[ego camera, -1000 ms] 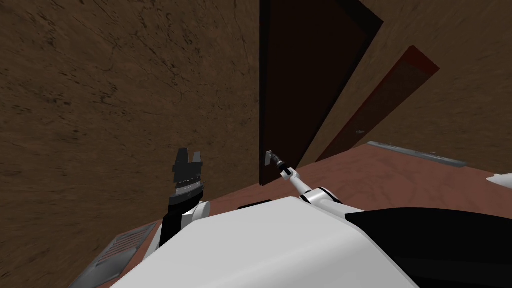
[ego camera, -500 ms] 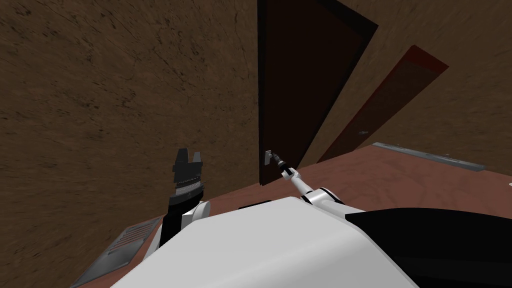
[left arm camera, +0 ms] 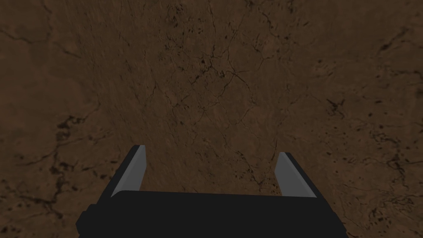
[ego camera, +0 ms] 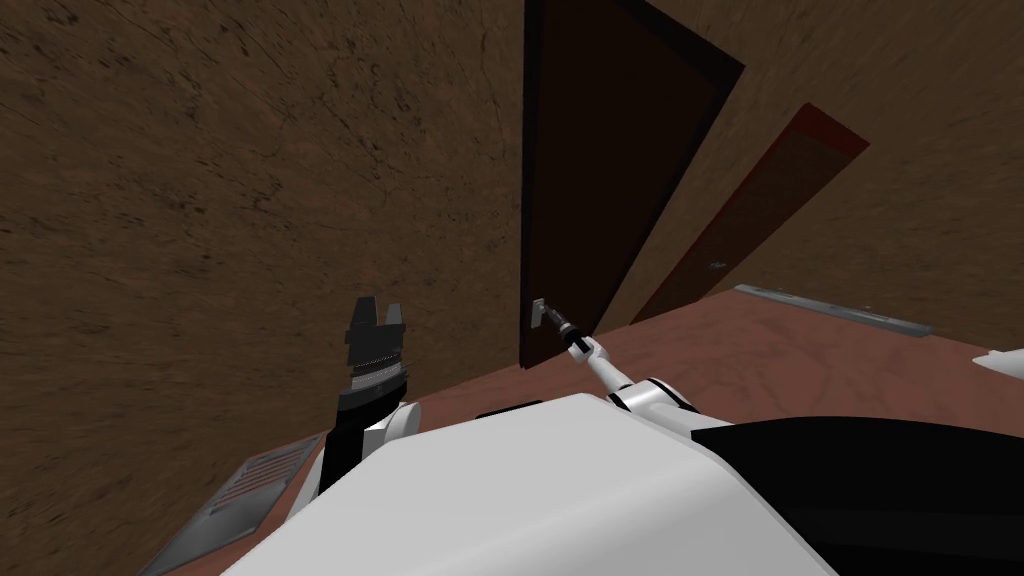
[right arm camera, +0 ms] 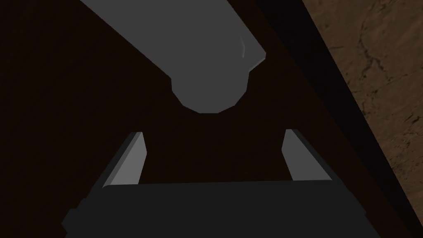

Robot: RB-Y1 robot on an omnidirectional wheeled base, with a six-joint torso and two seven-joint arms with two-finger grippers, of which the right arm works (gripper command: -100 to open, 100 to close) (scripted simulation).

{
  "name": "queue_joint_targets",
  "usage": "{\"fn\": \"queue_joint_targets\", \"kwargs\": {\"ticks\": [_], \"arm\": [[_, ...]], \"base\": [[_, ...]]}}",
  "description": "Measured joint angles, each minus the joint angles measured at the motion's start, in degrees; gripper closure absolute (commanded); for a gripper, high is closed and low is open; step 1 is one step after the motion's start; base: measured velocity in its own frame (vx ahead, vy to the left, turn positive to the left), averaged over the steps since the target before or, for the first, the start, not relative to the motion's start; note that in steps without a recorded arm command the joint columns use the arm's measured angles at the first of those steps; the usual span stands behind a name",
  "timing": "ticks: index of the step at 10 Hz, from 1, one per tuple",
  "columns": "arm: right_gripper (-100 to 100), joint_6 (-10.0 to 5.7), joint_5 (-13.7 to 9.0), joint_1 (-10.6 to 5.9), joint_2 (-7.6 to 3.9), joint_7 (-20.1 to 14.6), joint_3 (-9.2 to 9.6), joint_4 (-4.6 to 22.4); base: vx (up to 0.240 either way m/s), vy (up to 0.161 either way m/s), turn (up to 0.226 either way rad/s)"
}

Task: Pull the door open

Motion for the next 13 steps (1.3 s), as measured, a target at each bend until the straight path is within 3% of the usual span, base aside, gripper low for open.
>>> {"fn": "queue_joint_targets", "kwargs": {"ticks": [13], "arm": [[-100,-2.59,6.8,4.01,-4.22,18.7,-1.4,-1.1]], "base": [[-0.026,0.035,-0.023]]}}
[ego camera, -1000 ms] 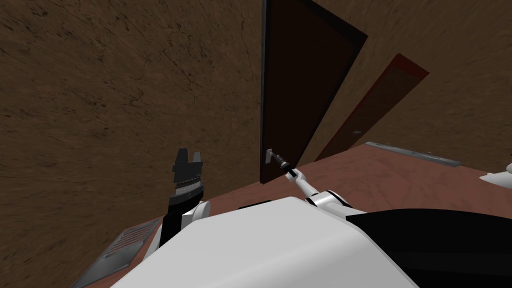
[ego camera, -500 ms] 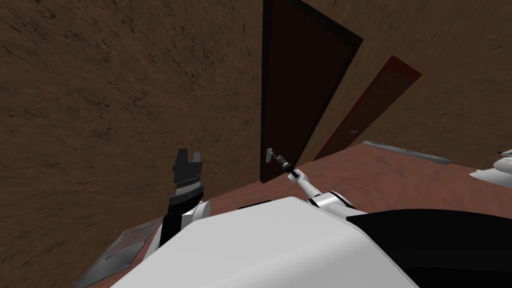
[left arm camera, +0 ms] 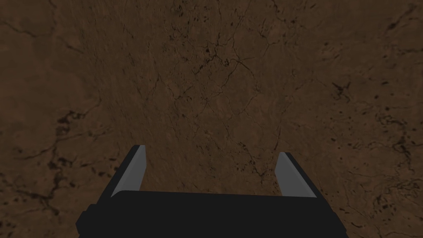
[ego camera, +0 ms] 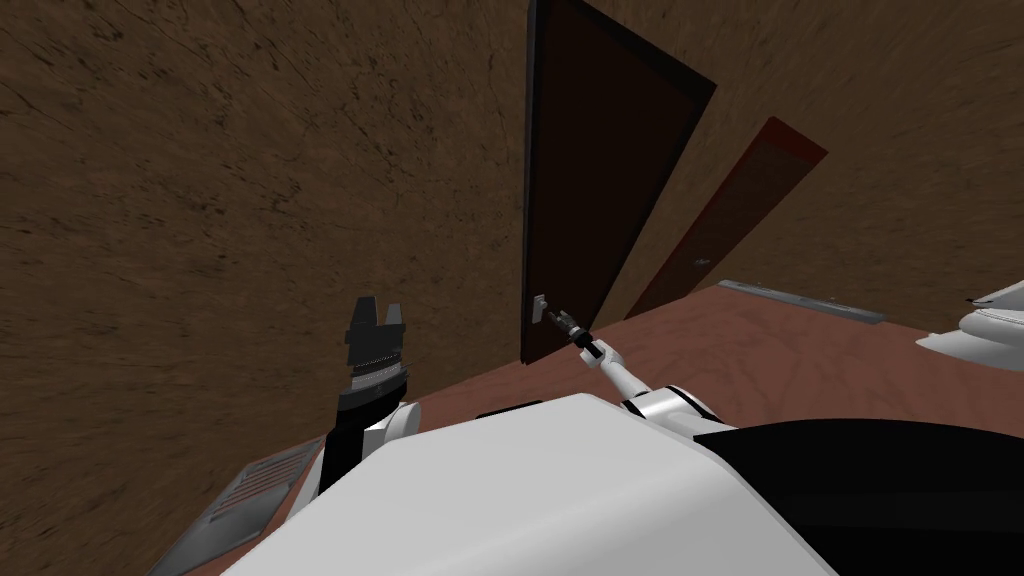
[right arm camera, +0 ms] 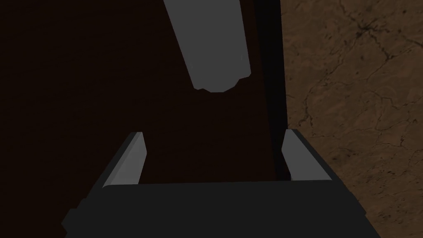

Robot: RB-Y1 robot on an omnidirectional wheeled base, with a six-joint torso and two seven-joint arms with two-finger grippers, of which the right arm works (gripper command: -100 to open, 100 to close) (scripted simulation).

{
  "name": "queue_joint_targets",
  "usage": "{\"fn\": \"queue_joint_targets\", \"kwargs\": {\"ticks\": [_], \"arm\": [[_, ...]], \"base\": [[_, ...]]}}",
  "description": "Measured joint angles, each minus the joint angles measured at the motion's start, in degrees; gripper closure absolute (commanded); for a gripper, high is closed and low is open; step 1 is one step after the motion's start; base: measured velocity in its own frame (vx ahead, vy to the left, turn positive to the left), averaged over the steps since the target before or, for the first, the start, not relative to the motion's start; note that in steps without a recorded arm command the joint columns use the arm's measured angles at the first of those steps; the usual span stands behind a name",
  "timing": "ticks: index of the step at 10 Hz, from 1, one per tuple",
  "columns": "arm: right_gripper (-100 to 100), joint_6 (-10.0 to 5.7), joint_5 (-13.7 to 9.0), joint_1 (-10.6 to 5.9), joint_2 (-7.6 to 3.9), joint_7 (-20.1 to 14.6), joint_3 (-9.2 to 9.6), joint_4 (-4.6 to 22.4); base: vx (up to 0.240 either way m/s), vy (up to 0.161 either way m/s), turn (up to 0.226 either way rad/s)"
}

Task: Pull the door open

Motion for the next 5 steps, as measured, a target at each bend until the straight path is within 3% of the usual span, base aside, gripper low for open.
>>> {"fn": "queue_joint_targets", "kwargs": {"ticks": [5], "arm": [[-100,-1.2,2.9,1.53,-1.79,6.8,-0.6,-0.1]], "base": [[-0.033,0.042,-0.031]]}}
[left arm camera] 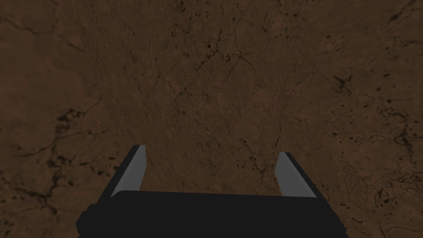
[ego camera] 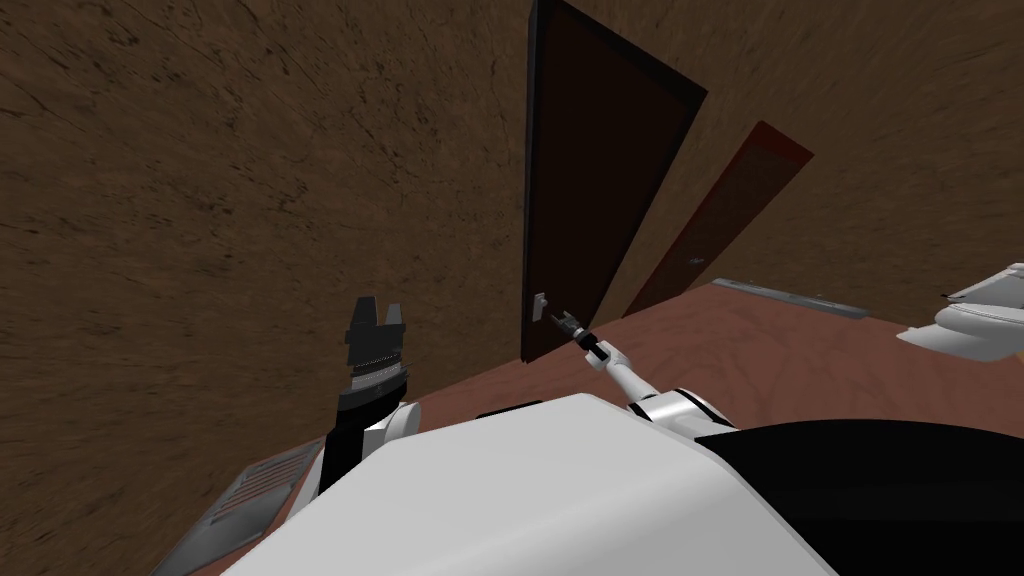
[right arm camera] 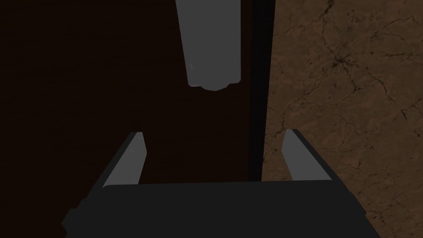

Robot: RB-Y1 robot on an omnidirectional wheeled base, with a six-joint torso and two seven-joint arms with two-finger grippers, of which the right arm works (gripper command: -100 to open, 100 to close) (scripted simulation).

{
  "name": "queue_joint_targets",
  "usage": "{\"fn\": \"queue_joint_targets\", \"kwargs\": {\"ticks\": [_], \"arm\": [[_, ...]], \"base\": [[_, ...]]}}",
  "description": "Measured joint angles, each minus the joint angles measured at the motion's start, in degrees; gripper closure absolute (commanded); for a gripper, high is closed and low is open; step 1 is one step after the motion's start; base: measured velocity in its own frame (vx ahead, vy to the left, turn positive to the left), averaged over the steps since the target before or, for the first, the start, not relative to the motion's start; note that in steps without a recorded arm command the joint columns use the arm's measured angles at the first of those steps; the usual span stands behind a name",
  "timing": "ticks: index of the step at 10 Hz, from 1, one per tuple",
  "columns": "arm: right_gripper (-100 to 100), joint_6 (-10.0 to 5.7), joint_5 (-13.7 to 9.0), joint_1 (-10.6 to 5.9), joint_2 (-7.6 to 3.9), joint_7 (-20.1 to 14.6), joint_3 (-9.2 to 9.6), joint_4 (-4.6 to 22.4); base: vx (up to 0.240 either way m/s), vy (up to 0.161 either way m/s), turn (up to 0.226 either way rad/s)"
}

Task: Pull the door open

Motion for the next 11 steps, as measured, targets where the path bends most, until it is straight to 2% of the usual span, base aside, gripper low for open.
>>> {"fn": "queue_joint_targets", "kwargs": {"ticks": [2,9,10,11], "arm": [[-100,-0.41,0.7,0.32,-0.38,1.6,-0.17,0.2],[-100,0.89,0.5,-0.61,0.8,2.9,-1.03,0.8],[100,0.95,0.5,-0.65,0.82,2.9,-1.04,0.8],[100,0.91,0.5,-0.65,0.82,2.9,-1.02,0.8]], "base": [[0.042,0.026,0.015],[0.178,0.028,0.035],[-0.009,-0.001,-0.003],[-0.03,-0.005,0.011]]}}
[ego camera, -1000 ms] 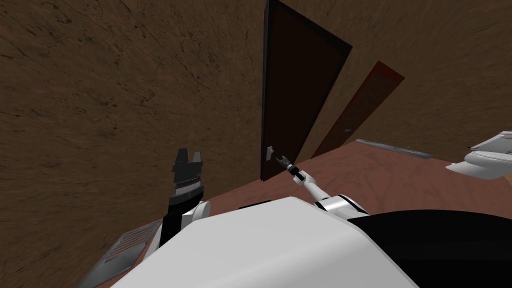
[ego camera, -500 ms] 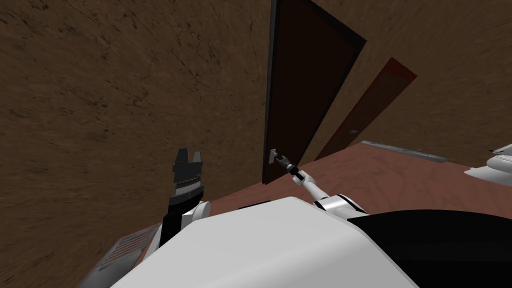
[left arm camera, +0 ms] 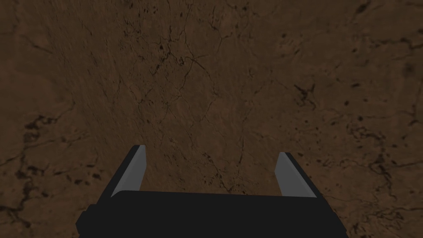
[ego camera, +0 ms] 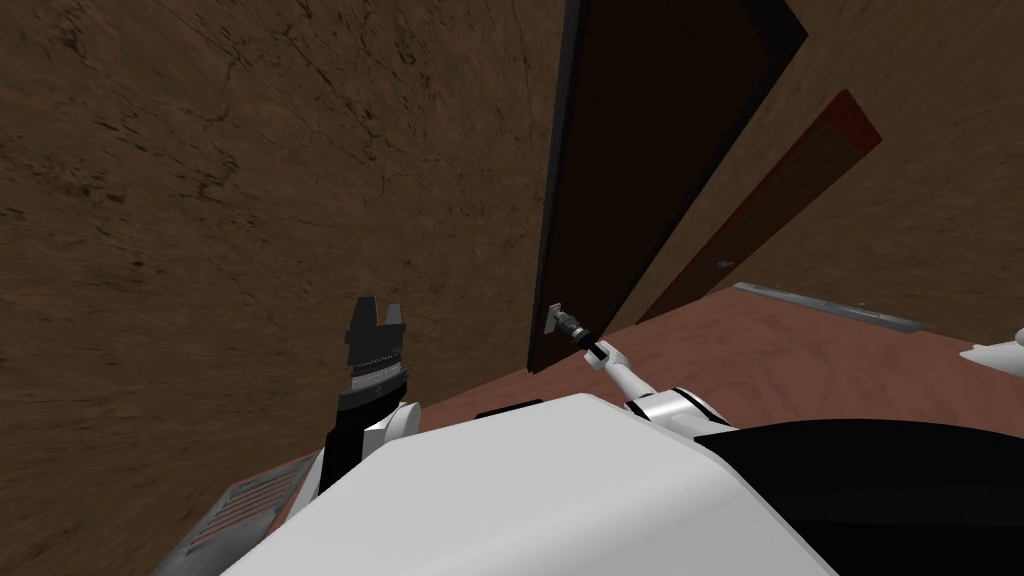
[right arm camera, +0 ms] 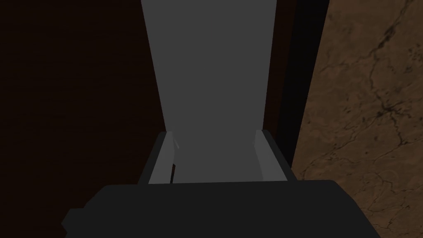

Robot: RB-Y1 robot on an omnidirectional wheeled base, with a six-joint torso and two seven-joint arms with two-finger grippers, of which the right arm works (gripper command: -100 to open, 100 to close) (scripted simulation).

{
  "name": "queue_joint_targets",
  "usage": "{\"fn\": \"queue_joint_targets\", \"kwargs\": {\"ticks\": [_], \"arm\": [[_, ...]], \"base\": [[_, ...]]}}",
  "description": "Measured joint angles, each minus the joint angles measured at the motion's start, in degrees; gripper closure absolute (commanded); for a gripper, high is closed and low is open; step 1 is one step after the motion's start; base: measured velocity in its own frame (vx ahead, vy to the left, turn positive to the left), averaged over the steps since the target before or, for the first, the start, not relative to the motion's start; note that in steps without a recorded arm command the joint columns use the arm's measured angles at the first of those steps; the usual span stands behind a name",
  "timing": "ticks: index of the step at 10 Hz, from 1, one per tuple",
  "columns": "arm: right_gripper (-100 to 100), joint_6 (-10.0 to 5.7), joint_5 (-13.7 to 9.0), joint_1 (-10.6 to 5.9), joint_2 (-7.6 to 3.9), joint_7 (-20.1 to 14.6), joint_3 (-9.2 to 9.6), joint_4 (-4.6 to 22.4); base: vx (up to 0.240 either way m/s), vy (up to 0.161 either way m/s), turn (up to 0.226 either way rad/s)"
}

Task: Pull the door open

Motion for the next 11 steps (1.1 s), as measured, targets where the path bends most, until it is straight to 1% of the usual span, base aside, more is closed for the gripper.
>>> {"fn": "queue_joint_targets", "kwargs": {"ticks": [4,5,9,11], "arm": [[100,0.06,0.1,0.09,0.03,0.0,0.1,0.1],[100,0.06,0.1,0.11,0.03,0.0,0.1,0.1],[100,0.52,-1.8,-0.15,0.67,-3.5,0.37,0.3],[100,1.08,-2.7,0.04,0.96,-5.6,0.54,-0.4]], "base": [[-0.011,-0.003,0.0],[-0.029,-0.046,0.087],[-0.04,-0.062,0.075],[-0.033,-0.059,0.077]]}}
